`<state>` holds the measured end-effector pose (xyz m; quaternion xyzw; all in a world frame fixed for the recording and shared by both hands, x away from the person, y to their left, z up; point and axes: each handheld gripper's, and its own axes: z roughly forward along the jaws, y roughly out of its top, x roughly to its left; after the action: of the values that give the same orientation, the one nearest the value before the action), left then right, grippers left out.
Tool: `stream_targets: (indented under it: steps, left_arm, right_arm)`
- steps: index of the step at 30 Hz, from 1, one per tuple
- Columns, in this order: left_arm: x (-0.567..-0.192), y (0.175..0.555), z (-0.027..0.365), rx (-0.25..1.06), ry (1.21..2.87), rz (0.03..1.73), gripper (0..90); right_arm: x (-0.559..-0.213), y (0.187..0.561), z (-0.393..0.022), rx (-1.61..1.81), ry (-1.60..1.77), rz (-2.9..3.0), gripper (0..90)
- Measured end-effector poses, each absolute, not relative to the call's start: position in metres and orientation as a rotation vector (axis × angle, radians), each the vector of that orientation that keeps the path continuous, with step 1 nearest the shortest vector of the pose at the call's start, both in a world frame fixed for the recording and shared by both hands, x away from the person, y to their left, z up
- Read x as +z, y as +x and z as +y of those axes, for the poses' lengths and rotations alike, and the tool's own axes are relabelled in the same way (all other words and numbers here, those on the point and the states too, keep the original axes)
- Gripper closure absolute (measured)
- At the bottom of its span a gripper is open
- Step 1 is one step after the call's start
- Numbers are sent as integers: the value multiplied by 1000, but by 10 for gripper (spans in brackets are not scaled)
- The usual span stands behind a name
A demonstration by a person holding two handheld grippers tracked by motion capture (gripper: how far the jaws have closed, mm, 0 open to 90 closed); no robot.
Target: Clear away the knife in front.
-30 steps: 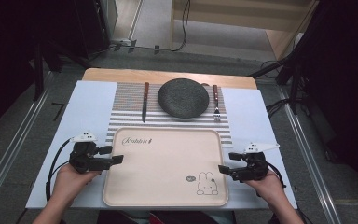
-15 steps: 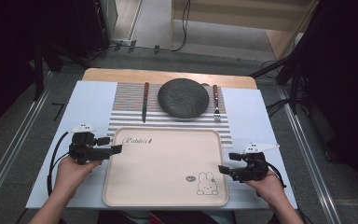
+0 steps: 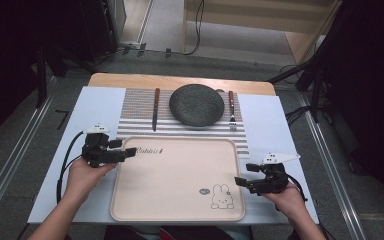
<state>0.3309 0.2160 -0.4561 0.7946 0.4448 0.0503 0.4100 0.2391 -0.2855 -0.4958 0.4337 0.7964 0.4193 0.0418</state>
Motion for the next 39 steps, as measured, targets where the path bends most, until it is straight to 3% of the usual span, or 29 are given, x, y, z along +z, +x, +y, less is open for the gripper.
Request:
stream_targets:
  steps: [21, 39]
  left_arm:
    - [-450, 354, 198, 156, 1996, 1066, 261]
    - [-453, 378, 184, 208, 1999, 1129, 267]
  right_arm:
    - [-497, 239, -285, 1283, 1330, 2436, 198]
    - [-496, 239, -286, 1283, 1330, 2437, 198]
